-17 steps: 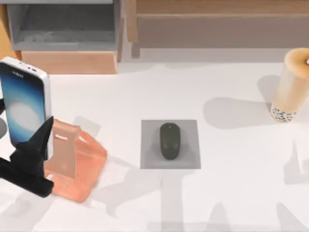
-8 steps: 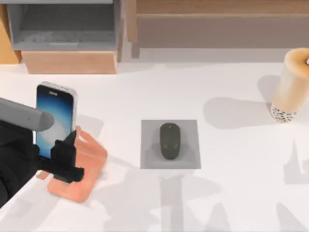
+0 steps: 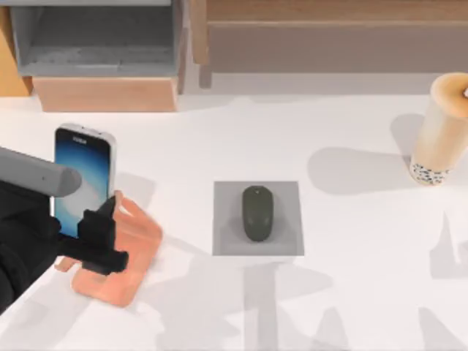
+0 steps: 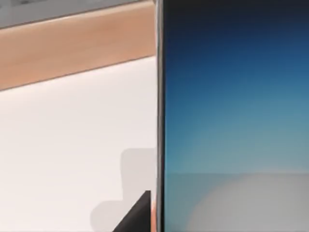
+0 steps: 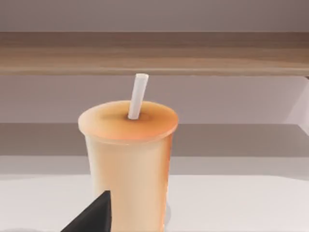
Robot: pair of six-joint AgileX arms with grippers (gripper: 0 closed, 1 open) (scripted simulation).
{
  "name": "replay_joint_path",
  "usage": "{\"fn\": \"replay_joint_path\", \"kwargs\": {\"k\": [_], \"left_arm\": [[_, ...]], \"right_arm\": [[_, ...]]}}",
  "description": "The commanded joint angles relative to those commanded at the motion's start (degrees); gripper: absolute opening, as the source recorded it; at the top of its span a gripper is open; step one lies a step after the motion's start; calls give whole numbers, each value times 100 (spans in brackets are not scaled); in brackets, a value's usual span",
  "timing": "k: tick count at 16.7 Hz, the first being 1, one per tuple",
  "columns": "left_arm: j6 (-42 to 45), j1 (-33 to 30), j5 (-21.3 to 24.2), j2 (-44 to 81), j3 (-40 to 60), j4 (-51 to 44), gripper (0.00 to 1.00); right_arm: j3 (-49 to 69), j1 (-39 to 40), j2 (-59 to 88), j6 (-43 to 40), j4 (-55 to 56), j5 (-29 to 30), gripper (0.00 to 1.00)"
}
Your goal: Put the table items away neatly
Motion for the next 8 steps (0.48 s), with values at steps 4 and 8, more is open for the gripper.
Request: {"fn": "replay_joint_path", "kwargs": {"k": [4, 8], "left_arm": [[0, 0, 0, 0, 0, 0, 53], [0, 0, 0, 0, 0, 0, 83]], "right_arm": [[0, 0, 0, 0, 0, 0, 100], [0, 0, 0, 0, 0, 0, 100]]}}
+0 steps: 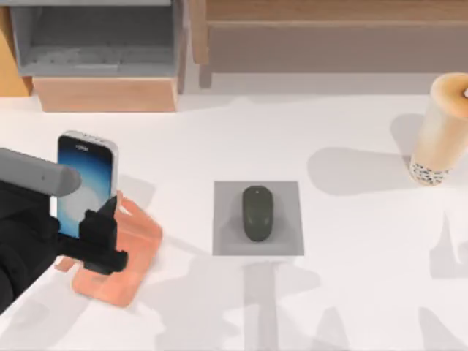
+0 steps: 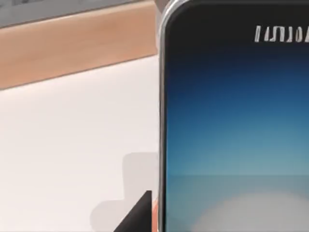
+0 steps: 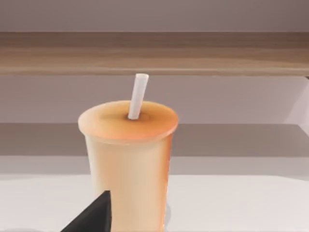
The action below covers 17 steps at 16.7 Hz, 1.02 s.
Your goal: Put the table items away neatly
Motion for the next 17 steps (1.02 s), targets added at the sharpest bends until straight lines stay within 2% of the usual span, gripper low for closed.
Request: {"fn": "replay_joint_path", "kwargs": {"k": [2, 3, 12, 17], "left_arm": [[0, 0, 0, 0, 0, 0, 98], [0, 0, 0, 0, 0, 0, 100], [-14, -18, -20, -24, -2, -22, 100], [-225, -482, -422, -753, -83, -689, 100]], "right_arm": [[0, 0, 0, 0, 0, 0, 100], [0, 0, 0, 0, 0, 0, 100], [0, 0, 0, 0, 0, 0, 100], [0, 0, 0, 0, 0, 0, 100]]}}
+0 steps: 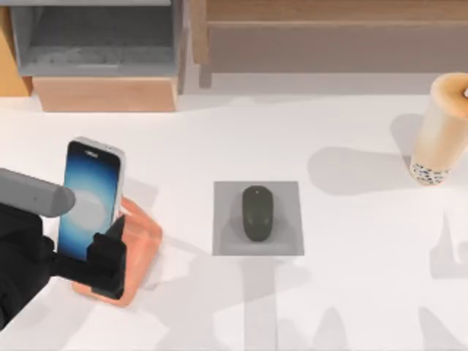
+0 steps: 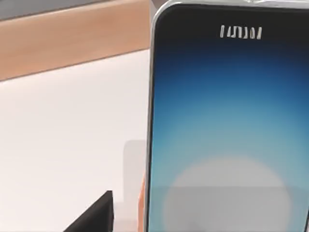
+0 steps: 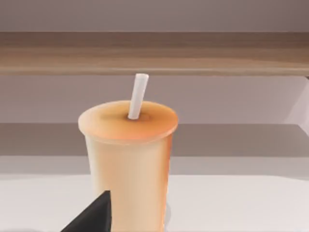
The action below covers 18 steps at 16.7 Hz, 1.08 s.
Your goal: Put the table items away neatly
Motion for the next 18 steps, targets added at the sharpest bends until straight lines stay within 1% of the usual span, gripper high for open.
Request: {"fn": "replay_joint_path", "kwargs": {"k": [2, 3, 8, 10, 14, 18], "left_arm": [[-97, -206, -189, -238, -39, -231, 100], [-121, -232, -216, -265, -52, -260, 100], [-101, -153, -169, -294, -61, -210, 100], [-53, 85, -38, -511, -208, -72, 100], [79, 968, 279, -1263, -636, 252, 100], [244, 1653, 600, -1868, -1039, 579, 100]], "right_arm": [[0, 0, 0, 0, 0, 0, 100], [0, 0, 0, 0, 0, 0, 100], [0, 0, 0, 0, 0, 0, 100], [0, 0, 0, 0, 0, 0, 100], [0, 0, 0, 0, 0, 0, 100], [0, 0, 0, 0, 0, 0, 100]]}}
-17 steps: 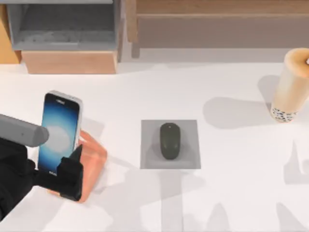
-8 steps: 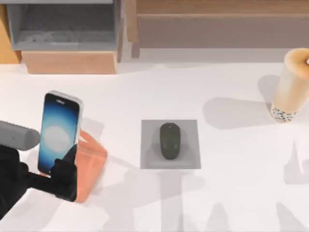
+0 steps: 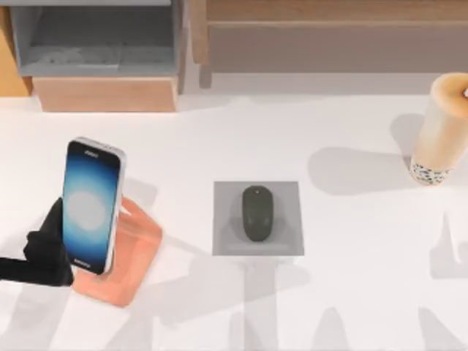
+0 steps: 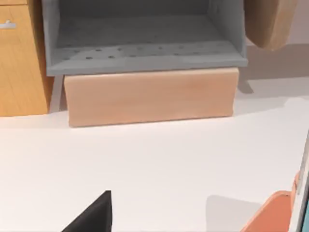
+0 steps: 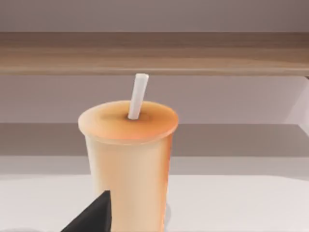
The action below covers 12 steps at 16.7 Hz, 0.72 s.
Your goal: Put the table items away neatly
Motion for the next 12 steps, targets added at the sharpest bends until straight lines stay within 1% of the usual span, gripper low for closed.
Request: {"fn": "replay_joint_path", "kwargs": {"k": [5, 7, 9, 12], "left_arm": [[160, 1237, 400, -1044, -571, 420, 100], [240, 1568, 597, -1340, -786, 623, 100], [281, 1683, 674, -1440, -860, 699, 100], [281, 1683, 674, -1440, -860, 699, 100]], "right_arm": [[0, 0, 0, 0, 0, 0, 100], [0, 0, 0, 0, 0, 0, 100], [0, 0, 0, 0, 0, 0, 100], [0, 0, 0, 0, 0, 0, 100]]}}
